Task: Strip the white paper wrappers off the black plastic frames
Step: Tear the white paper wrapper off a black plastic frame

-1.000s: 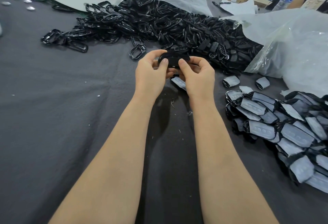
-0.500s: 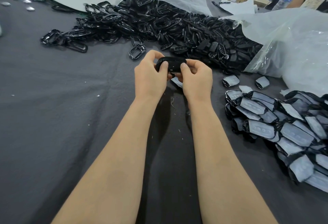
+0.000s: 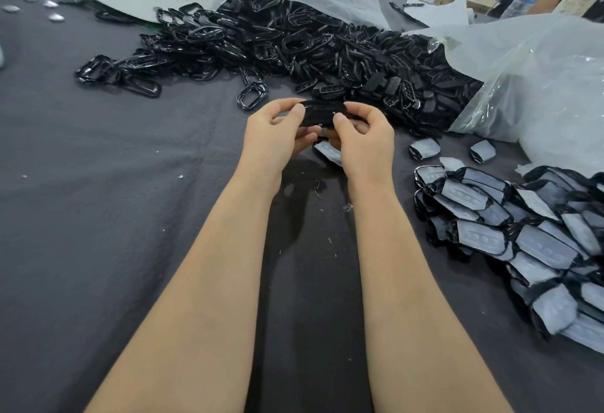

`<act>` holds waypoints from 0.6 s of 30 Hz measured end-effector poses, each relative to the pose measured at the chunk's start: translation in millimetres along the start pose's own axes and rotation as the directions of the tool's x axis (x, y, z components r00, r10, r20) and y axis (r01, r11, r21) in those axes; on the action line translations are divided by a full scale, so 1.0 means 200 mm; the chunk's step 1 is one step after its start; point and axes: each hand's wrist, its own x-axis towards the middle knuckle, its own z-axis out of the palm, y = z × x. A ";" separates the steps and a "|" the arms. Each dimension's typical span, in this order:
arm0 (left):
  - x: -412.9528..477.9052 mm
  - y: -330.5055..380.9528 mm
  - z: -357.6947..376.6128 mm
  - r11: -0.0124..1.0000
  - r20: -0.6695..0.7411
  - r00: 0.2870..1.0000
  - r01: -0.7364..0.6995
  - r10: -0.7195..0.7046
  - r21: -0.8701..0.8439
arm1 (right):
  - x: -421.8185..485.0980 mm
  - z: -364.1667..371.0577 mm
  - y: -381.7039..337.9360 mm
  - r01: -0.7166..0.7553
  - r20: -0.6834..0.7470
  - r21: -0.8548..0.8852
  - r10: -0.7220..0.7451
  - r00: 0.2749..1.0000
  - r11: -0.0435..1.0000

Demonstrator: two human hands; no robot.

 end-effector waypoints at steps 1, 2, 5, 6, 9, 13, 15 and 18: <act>0.00 0.00 0.00 0.999 0.017 1.000 0.019 -0.019 -0.031 | -0.01 0.00 0.00 0.017 -0.001 -0.016 -0.017 1.000 1.000; 0.00 0.01 0.00 0.998 0.032 0.999 0.036 -0.035 -0.052 | -0.01 0.00 0.00 0.059 -0.001 -0.061 -0.059 0.998 0.996; 0.00 0.02 -0.01 0.994 0.049 0.996 0.074 -0.071 -0.078 | -0.04 0.00 -0.02 0.282 0.045 -0.280 -0.281 0.959 0.918; -0.01 0.02 -0.01 0.993 0.044 0.996 0.083 -0.080 -0.080 | -0.05 0.00 -0.02 0.352 0.084 -0.350 -0.345 0.935 0.868; -0.01 0.03 -0.02 0.988 0.004 0.994 0.111 -0.112 -0.108 | -0.06 0.02 -0.03 0.445 0.208 -0.507 -0.396 0.894 0.738; 0.00 0.03 -0.02 0.987 -0.071 0.991 0.108 -0.116 -0.116 | -0.07 0.02 -0.02 0.468 0.250 -0.525 -0.397 0.883 0.711; 0.00 0.02 -0.02 0.996 -0.100 0.993 0.062 -0.069 -0.068 | -0.07 0.03 -0.02 0.479 0.215 -0.513 -0.434 0.875 0.712; 0.01 0.00 -0.02 0.999 -0.157 0.987 -0.033 0.039 0.038 | -0.06 0.02 -0.02 0.433 0.056 -0.448 -0.459 0.886 0.782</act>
